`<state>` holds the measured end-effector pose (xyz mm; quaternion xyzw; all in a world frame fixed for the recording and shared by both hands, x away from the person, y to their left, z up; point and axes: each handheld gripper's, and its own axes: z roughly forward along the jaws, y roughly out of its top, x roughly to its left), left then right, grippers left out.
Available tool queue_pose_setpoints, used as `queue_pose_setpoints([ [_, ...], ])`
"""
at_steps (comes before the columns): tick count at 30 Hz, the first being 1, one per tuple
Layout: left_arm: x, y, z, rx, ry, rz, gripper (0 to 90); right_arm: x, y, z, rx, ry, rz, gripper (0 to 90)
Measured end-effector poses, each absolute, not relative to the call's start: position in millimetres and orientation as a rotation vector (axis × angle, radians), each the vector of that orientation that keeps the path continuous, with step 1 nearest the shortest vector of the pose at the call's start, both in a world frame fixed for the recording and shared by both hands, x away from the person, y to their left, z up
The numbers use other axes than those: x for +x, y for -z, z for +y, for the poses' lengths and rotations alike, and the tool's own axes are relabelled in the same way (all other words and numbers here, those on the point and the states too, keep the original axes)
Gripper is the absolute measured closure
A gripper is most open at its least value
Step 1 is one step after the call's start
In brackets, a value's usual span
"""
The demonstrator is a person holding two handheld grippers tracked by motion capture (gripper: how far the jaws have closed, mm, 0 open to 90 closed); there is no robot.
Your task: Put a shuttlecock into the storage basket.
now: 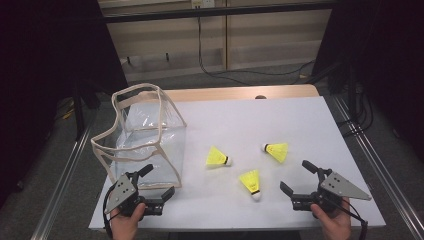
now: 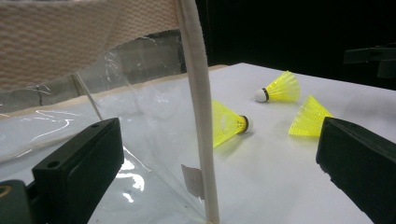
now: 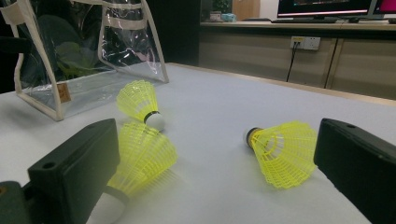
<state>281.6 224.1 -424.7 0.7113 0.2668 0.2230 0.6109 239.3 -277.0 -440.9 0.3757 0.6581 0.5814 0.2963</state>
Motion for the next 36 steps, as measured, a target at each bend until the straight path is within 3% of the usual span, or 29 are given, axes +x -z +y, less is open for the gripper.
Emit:
queue_pose_setpoints([
  [36, 276.6, 423.6, 197.9, 1.687, -0.418, 0.522, 1.0, 240.9, 439.9, -276.4, 0.98, -1.549, 1.749, 0.3],
])
